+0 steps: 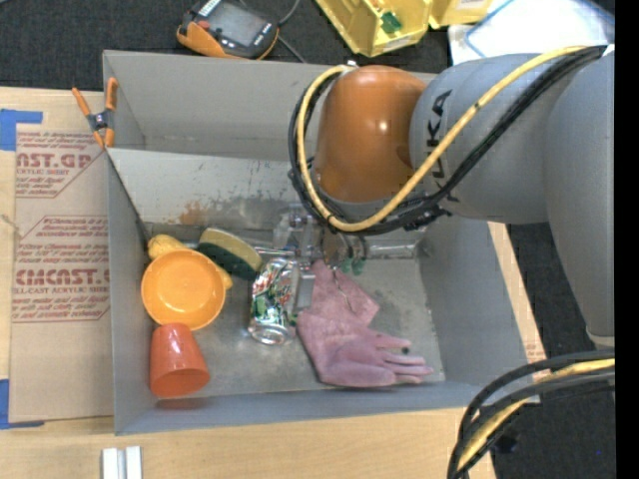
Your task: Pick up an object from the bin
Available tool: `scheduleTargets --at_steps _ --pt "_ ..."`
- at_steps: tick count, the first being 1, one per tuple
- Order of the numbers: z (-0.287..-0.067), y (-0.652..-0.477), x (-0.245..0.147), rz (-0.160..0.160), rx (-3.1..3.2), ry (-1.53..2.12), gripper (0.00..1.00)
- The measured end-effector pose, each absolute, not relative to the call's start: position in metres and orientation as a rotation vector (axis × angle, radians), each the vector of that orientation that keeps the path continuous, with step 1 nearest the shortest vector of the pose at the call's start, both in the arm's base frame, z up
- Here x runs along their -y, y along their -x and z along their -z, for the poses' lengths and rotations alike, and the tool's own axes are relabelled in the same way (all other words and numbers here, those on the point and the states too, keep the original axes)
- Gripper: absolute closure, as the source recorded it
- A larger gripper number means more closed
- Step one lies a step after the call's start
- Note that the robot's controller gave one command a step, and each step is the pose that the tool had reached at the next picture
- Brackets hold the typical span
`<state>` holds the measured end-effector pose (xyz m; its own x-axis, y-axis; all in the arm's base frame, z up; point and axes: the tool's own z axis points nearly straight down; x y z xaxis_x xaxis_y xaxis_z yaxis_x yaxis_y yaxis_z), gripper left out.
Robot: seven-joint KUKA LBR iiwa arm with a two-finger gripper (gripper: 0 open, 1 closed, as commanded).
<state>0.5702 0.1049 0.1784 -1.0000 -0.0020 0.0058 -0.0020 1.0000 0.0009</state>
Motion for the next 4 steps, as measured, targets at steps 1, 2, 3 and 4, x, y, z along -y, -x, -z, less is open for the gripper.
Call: scheduleTargets --at_steps 1,2,3,4 --pt "-0.183 -0.572 -0.104 0.002 3.143 0.0 0.0" --pt "-0.079 -0.59 -0.055 0.002 3.115 -0.407 0.0" --pt "-0.108 -0.512 -0.03 0.003 3.047 -0.796 0.0" --pt "-0.099 -0.535 -0.037 0.005 2.924 -1.152 0.0"
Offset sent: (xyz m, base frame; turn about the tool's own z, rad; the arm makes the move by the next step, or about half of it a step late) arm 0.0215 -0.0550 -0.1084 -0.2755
